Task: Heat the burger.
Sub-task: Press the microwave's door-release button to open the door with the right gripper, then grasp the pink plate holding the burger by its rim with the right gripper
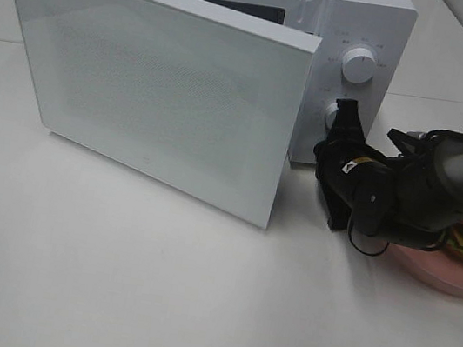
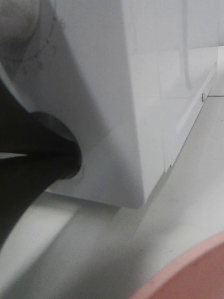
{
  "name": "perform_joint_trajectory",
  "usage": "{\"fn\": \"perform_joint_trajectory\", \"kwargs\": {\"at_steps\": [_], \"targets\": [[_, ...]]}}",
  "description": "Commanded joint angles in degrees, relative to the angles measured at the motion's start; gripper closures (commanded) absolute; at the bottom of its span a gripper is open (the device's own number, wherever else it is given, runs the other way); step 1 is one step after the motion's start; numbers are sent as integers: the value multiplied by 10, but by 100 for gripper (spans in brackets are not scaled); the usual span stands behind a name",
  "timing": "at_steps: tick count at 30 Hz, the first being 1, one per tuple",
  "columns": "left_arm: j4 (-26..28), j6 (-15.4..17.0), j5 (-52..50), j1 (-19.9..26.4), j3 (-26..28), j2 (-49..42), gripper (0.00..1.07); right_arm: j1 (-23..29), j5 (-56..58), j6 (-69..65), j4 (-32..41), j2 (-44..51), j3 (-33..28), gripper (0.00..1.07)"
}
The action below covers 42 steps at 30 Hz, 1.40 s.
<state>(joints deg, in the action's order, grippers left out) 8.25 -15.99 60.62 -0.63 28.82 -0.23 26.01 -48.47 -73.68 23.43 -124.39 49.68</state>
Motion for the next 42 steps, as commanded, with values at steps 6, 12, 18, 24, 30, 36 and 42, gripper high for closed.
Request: {"fn": "perform_joint_trajectory", "kwargs": {"at_steps": [6,12,18,24,30,36,42], "targets": [[-1,-1,-6,-1,-2,-12,106,-8,-56,-3,-21,10,22,107],[-1,-1,-6,-1,-2,-12,106,-6,-42,-10,-28,40,-23,107],[-1,-1,-6,-1,-2,-12,106,-6,-46,-18,-84,83,-85,107],[-1,-1,-6,-1,-2,-12,106,-6,-54,-39,-131,98,-114,107],[-1,-1,-6,-1,-2,-12,106,-6,-80,-32,-220,118,-154,106],[-1,-1,-6,-1,-2,-12,106,-6,-163,73,-330,118,-158,104],[-1,-1,-6,-1,-2,-12,106,-6,-198,225,-380,118,-158,104]]}}
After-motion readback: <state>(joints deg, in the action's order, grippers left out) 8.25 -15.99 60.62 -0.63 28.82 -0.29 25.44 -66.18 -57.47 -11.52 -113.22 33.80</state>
